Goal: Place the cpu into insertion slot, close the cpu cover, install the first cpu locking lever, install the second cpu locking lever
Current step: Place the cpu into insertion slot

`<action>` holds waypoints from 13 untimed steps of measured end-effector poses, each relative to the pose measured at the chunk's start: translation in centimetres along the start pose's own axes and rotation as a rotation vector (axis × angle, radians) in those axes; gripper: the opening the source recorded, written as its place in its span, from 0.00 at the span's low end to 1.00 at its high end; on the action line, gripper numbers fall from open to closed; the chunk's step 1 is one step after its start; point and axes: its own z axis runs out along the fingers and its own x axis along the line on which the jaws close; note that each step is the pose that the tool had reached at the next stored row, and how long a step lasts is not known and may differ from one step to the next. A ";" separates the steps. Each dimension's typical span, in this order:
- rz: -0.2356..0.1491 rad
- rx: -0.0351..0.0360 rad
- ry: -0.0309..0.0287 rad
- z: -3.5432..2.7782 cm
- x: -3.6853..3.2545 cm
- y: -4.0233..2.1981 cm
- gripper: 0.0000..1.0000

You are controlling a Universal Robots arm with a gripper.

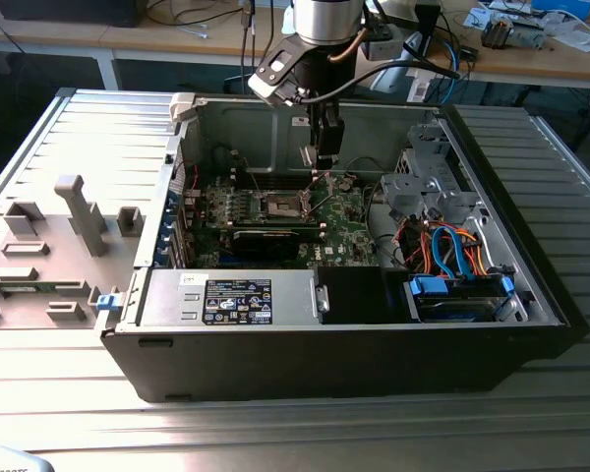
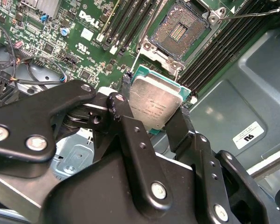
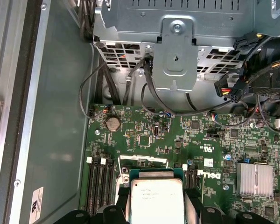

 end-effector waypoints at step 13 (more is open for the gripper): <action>0.021 -0.0003 -0.0016 0.07 0.00 -0.01 0.55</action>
